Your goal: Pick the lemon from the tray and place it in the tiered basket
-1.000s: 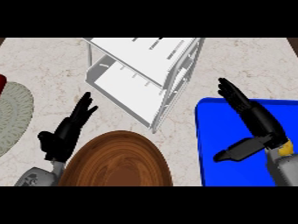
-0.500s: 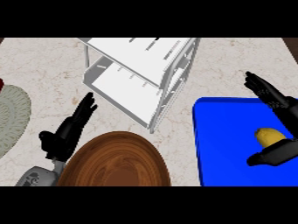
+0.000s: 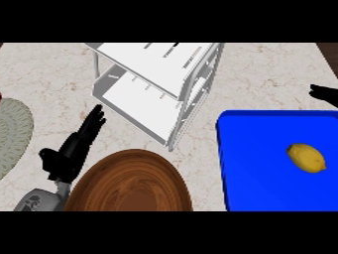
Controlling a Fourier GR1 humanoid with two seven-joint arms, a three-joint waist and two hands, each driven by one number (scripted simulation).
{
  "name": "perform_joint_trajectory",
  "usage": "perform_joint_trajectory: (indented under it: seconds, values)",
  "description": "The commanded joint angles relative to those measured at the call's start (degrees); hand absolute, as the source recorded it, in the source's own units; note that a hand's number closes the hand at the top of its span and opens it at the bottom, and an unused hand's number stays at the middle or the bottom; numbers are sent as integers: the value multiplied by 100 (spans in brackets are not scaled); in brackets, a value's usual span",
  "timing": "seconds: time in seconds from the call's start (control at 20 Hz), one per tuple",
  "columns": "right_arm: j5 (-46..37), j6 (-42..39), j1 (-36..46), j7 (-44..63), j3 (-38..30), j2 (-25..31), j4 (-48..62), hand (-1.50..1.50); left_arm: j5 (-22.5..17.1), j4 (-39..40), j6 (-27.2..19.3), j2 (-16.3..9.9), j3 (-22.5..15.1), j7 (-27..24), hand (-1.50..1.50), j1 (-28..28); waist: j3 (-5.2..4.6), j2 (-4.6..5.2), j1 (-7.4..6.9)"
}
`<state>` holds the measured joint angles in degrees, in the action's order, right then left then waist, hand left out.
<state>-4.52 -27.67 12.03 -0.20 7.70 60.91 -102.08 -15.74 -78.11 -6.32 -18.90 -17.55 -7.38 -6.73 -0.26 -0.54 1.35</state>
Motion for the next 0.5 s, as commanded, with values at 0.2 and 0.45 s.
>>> perform_joint_trajectory:
  seconds: [0.2, 0.45]
  values:
    - [-599, -744, -409, 1123, 229, 496, -1227, -150, 142, -140, 83, 33, 27, 39, 0, 65, 23, 31, -90]
    - [-822, -876, -1060, 1536, -152, 115, -1810, -150, 268, 419, 139, 349, 231, 49, 0, -355, 24, 43, -65]
